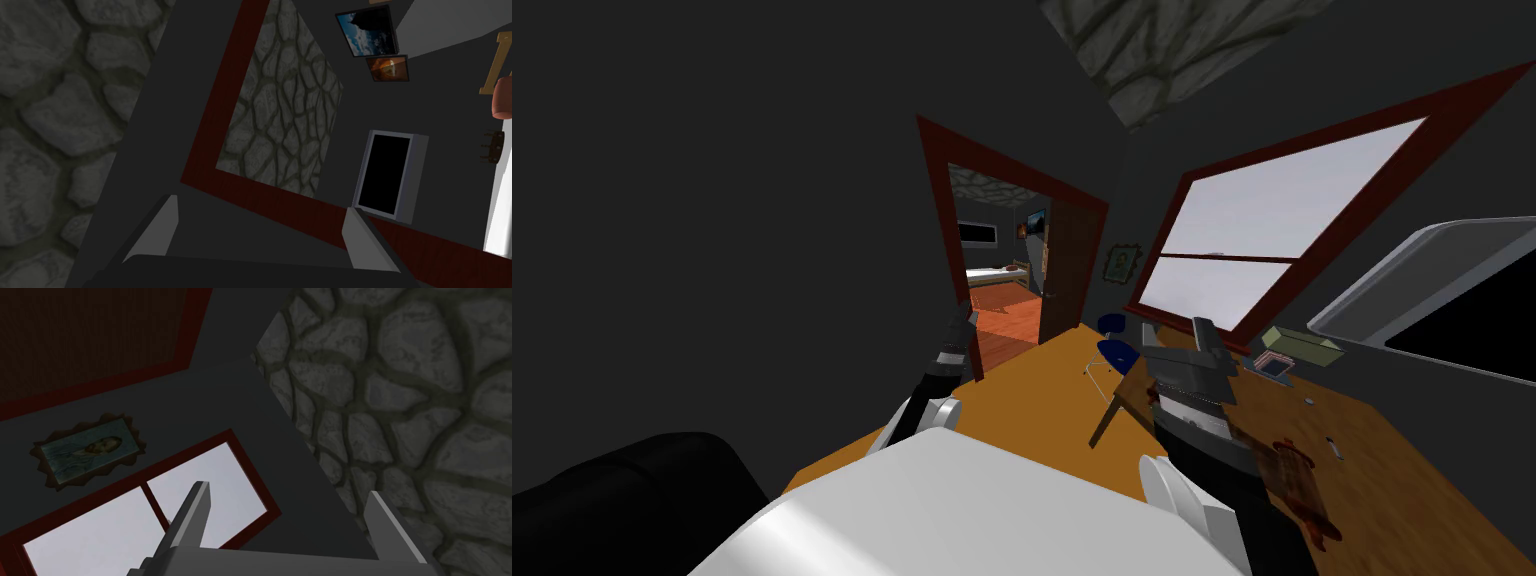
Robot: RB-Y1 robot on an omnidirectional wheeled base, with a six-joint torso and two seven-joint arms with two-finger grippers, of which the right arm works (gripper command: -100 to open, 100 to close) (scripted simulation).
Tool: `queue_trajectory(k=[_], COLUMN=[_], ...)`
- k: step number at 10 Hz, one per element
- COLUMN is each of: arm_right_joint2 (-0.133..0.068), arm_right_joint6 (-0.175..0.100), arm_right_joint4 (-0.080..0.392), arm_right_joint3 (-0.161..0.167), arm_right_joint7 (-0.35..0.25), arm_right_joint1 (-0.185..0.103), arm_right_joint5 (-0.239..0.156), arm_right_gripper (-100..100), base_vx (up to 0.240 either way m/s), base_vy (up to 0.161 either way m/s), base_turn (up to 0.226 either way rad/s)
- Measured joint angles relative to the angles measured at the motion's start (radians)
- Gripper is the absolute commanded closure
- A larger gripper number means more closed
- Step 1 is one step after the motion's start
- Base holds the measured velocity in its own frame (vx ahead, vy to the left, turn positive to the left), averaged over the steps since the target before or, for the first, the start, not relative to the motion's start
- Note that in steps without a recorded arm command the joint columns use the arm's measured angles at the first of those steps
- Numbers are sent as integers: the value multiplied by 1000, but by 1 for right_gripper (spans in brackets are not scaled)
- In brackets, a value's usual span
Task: Push the door open
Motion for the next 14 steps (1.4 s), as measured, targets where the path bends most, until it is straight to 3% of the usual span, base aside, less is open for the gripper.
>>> queue_trajectory(k=[2, 5, 14], arm_right_joint2=[-12, -36, -76], arm_right_joint6=[-5, -13, -59], arm_right_joint4=[32, 88, 281], arm_right_joint3=[11, 0, 25], arm_right_joint7=[5, 1, 14], arm_right_joint1=[-10, -36, -101], arm_right_joint5=[6, 2, 19], arm_right_gripper=[-100, -100, -100], base_vx=[152, 133, 122], base_vy=[-55, -35, -50], base_turn=[45, 51, 61])
